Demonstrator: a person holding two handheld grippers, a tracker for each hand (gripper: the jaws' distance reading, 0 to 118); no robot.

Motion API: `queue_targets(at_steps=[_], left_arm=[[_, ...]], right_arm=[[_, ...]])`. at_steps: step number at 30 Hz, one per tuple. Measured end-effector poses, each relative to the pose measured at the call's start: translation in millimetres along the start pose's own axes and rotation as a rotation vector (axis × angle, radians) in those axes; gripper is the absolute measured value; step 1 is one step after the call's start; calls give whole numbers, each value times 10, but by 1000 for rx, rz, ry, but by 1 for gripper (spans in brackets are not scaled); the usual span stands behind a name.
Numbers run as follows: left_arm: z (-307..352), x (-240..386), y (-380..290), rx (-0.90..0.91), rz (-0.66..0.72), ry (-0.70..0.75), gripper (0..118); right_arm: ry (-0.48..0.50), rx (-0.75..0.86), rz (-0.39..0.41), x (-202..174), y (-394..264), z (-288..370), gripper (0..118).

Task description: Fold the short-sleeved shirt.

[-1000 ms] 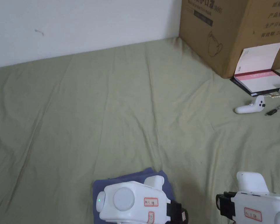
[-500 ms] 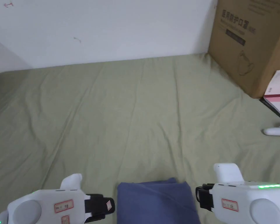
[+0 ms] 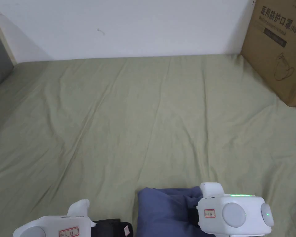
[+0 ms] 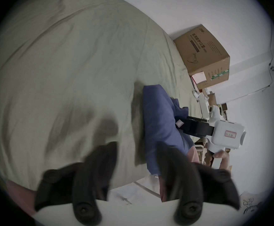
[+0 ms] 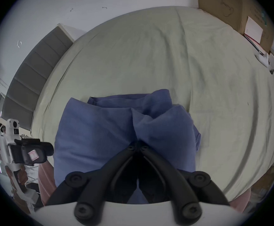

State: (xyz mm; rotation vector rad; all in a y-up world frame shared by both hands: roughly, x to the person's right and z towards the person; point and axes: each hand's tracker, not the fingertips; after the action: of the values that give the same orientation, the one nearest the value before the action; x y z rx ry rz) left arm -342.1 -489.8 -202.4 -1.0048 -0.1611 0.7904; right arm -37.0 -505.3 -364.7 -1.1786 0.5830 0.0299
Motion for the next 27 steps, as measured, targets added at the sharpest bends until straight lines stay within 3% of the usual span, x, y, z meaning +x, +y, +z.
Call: queue_targets(at_steps=[2, 3, 10, 15, 16, 17, 18, 20, 21, 22, 23, 24, 27], left_arm=[[-102, 8, 24, -10, -8, -22, 104], [-152, 9, 46, -12, -8, -36, 109], [-601, -78, 302, -45, 94, -153, 112], [-800, -76, 388, -52, 166, -288, 112], [-846, -72, 403, -60, 192, -317, 110], [-901, -60, 398, -77, 207, -369, 92], [-954, -57, 377, -103, 217, -411, 83], [-1130, -43, 310, -149, 228, -306, 58], [-1218, -56, 256, -181, 231, -238, 22], [-1200, -166, 219, -173, 254, -267, 23], [-1123, -201, 245, -138, 303, -384, 22], [-1065, -214, 255, -143, 317, -376, 23], [-878, -80, 351, -146, 154, -288, 22]], right_arm=[[-12, 3, 16, -32, -1, 4, 0], [-16, 3, 25, -39, -11, 2, 0], [11, 9, -13, 34, -26, -1, 0], [-7, 17, 20, -8, -54, -5, 0], [-5, 19, 14, -2, -58, -7, 0], [3, 20, -3, 24, -61, -12, 0], [11, 21, -21, 42, -61, -11, 0], [19, 21, -45, 59, -67, 3, 0], [12, 21, -53, 52, -66, 14, 0], [8, 20, -52, 39, -67, 34, 0], [6, 25, -52, 24, -67, 64, 0], [7, 33, -56, 7, -63, 108, 0], [2, 76, -54, -75, -2, 264, 0]])
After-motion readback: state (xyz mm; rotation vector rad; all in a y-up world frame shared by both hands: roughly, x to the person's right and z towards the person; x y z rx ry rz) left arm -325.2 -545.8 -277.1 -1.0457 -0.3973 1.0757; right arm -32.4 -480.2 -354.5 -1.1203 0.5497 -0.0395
